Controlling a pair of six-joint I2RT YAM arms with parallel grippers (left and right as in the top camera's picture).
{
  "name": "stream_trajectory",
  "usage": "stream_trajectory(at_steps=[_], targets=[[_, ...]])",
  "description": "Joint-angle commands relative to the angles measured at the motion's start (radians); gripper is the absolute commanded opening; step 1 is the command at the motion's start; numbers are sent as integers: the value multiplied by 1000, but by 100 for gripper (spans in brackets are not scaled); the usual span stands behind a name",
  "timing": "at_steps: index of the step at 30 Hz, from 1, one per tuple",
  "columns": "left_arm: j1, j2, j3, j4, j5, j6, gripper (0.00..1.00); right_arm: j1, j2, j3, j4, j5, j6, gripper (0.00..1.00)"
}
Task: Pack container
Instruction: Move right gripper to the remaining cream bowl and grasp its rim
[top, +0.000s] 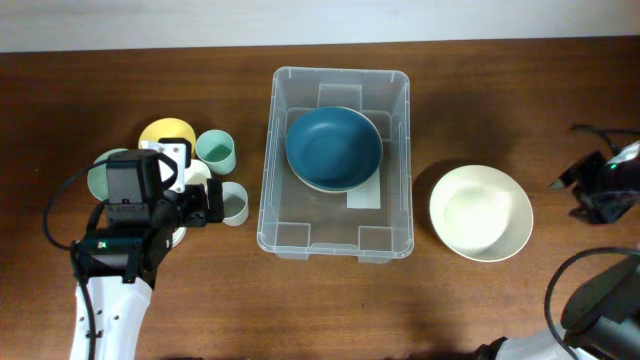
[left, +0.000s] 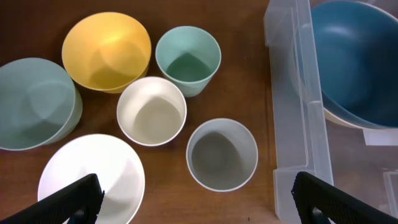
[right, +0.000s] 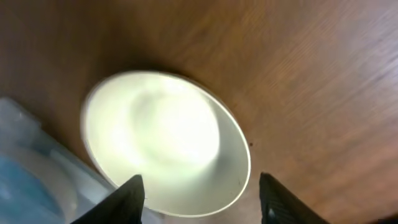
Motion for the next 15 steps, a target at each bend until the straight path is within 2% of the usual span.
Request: stream_trajectory(at_steps=[1, 8, 10, 14, 15], targets=[[-3, -2, 18, 4, 4, -6, 99, 3, 2, -154, 71, -14, -23, 55], [-3, -2, 18, 4, 4, -6, 99, 5, 2, -419, 303, -14, -22, 55], [-3, -2, 18, 4, 4, -6, 99, 5, 2, -471, 360, -14, -18, 58], [-3, -2, 18, 4, 4, -6, 99, 5, 2, -547, 451, -19, -18, 58], [-3, -2, 18, 4, 4, -6, 99, 5, 2, -556, 461, -19, -18, 55]])
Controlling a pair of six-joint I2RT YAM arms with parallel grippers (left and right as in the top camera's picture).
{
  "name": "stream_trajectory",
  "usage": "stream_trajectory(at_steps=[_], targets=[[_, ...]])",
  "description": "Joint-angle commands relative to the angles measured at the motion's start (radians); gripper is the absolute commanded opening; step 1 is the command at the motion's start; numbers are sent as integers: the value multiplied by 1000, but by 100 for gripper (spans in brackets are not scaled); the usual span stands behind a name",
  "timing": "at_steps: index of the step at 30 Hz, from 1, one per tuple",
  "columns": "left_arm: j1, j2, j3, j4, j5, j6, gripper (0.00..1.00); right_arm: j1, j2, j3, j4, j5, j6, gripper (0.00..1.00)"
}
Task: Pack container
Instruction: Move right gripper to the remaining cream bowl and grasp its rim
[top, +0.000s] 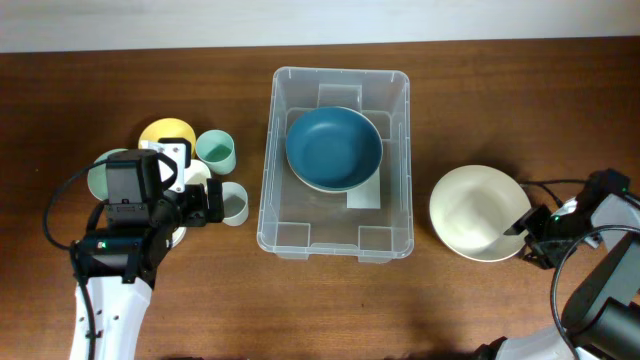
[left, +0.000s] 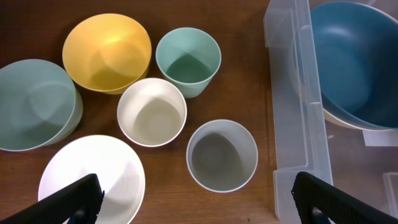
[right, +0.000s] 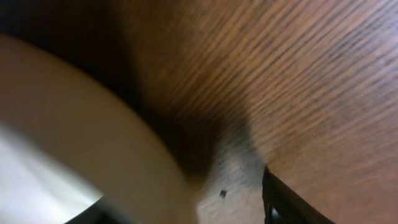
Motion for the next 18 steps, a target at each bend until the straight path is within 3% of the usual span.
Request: stream_trajectory(at_steps=[1, 6, 7, 12, 17, 18], targets=[[-3, -2, 17, 3, 4, -6, 100, 4, -4, -35, 26, -10, -3, 53], [-3, -2, 17, 3, 4, -6, 99, 4, -4, -35, 46, -30, -3, 33], [-3, -2, 17, 3, 5, -6, 99, 4, -4, -35, 52, -43, -4, 25], [-3, -2, 17, 3, 5, -6, 99, 4, -4, -34, 63, -59, -4, 22], [-3, -2, 17, 3, 5, -6, 99, 4, -4, -34, 67, -63, -4, 4], [-3, -2, 17, 3, 5, -6, 99, 4, -4, -34, 70, -71, -4, 4]])
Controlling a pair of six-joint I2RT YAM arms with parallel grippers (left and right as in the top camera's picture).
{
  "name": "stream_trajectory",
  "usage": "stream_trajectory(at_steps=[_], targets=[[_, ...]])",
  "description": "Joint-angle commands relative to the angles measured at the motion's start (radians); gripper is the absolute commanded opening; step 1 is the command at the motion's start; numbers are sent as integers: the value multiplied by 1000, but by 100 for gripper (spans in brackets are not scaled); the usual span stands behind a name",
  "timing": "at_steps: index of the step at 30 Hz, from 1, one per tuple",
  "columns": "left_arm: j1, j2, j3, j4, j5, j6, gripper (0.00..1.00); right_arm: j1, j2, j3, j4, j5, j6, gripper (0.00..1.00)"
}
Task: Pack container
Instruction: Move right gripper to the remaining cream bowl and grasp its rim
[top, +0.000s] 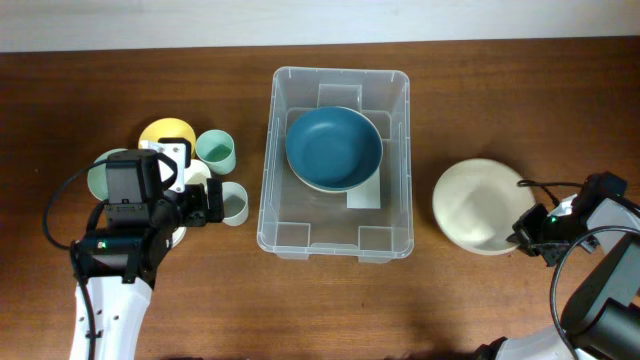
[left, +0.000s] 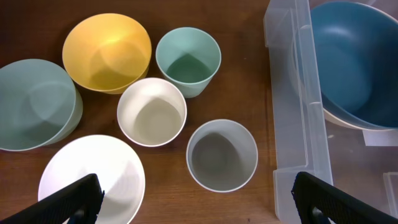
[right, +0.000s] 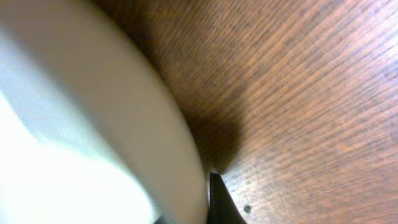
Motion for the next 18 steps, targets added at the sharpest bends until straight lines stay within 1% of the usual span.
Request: stream_trajectory(at_steps=[1, 7, 10, 13, 18], targets=[[-3, -2, 17, 3, 5, -6, 99, 4, 3, -9, 13, -30, 0, 4], [-3, -2, 17, 3, 5, -6, 99, 4, -3, 3, 35, -92, 0, 4], [-3, -2, 17, 3, 5, -6, 99, 18, -48, 60, 14, -94, -15, 4], [-3, -2, 17, 3, 4, -6, 99, 61, -116, 162, -44, -94, -40, 4], [-3, -2, 17, 3, 5, -6, 99, 195, -201, 422, -200, -61, -71, 4]])
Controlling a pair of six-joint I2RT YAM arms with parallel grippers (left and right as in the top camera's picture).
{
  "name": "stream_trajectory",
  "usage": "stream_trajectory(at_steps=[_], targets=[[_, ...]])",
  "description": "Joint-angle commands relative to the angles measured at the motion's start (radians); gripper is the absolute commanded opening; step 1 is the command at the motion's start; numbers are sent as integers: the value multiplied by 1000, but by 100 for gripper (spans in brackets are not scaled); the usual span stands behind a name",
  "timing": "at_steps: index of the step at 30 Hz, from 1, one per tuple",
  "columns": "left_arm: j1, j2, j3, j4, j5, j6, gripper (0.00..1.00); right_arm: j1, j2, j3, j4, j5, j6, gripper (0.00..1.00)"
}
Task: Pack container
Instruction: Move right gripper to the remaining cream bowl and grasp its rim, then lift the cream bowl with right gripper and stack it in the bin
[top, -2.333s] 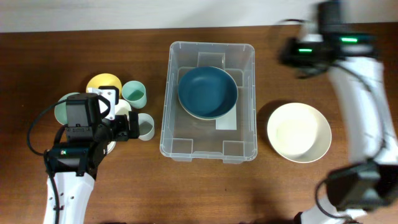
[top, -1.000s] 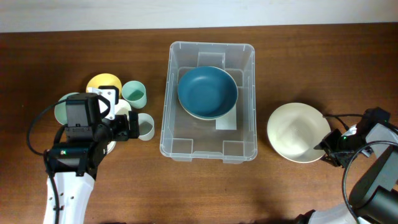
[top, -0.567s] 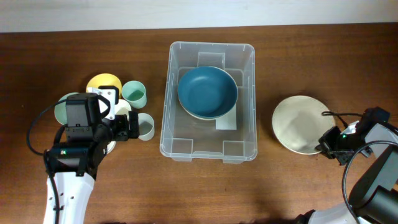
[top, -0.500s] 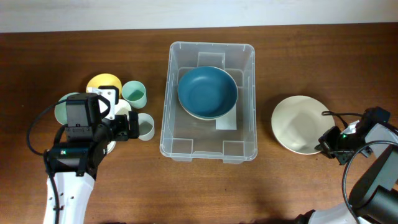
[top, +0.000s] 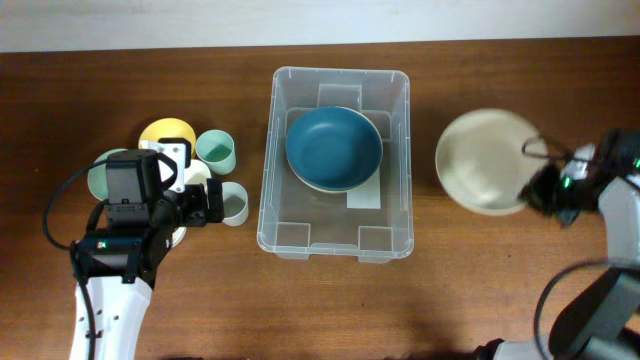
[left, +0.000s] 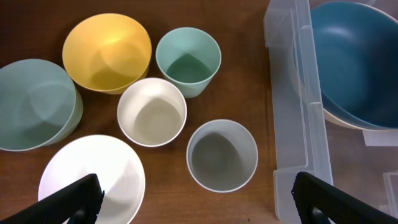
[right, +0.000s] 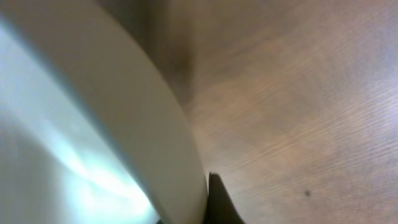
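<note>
The clear plastic container (top: 397, 150) stands mid-table with a blue bowl (top: 333, 148) inside it. To its right my right gripper (top: 545, 190) is shut on the rim of a cream bowl (top: 485, 160), which hangs tilted above the table. In the right wrist view that cream bowl (right: 93, 124) fills the left side, with one dark fingertip (right: 214, 202) against its rim. My left gripper (left: 193, 199) hovers open above a group of cups and bowls, over the grey cup (left: 222, 155).
Left of the container sit a yellow bowl (left: 106, 51), a green cup (left: 188, 60), a cream cup (left: 151, 111), a pale green bowl (left: 34, 102) and a white bowl (left: 93, 180). A cable (top: 540, 148) loops near the right arm.
My right gripper has gone up and toward the far side with the cream bowl, which is now off the table and tilted. The left arm has not moved.
My right gripper was away at the right edge, the cream bowl flat on the table. It then came to the bowl's near-right rim, then was shut on the rim with the bowl tipping. Now the bowl is lifted. The left gripper stayed open over the cups throughout.
</note>
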Motion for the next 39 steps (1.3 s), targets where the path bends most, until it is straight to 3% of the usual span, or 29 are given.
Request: stream_trajectory(at_steps=[1, 7, 11, 16, 20, 23, 26, 29, 39], targets=[[-3, -2, 17, 3, 4, -6, 99, 127, -87, 210, -71, 5, -42, 4], [-3, -2, 17, 2, 4, -6, 99, 426, -87, 414, -109, 114, -59, 4], [-3, -2, 17, 2, 4, -6, 99, 638, -65, 420, -41, 209, -72, 4], [-3, -2, 17, 2, 5, -6, 99, 762, 29, 421, 33, 219, -130, 4], [-3, -2, 17, 2, 5, -6, 99, 771, 125, 505, 31, 219, -130, 4], [-3, -2, 17, 2, 5, -6, 99, 760, 212, 689, -69, 219, -131, 4], [-3, -2, 17, 2, 5, -6, 99, 755, 376, 982, -259, 219, -142, 4], [-3, -2, 17, 2, 5, -6, 99, 755, 496, 1123, -390, 211, -151, 4], [-3, -2, 17, -2, 5, -6, 99, 756, 644, 1145, -420, 211, -172, 4]])
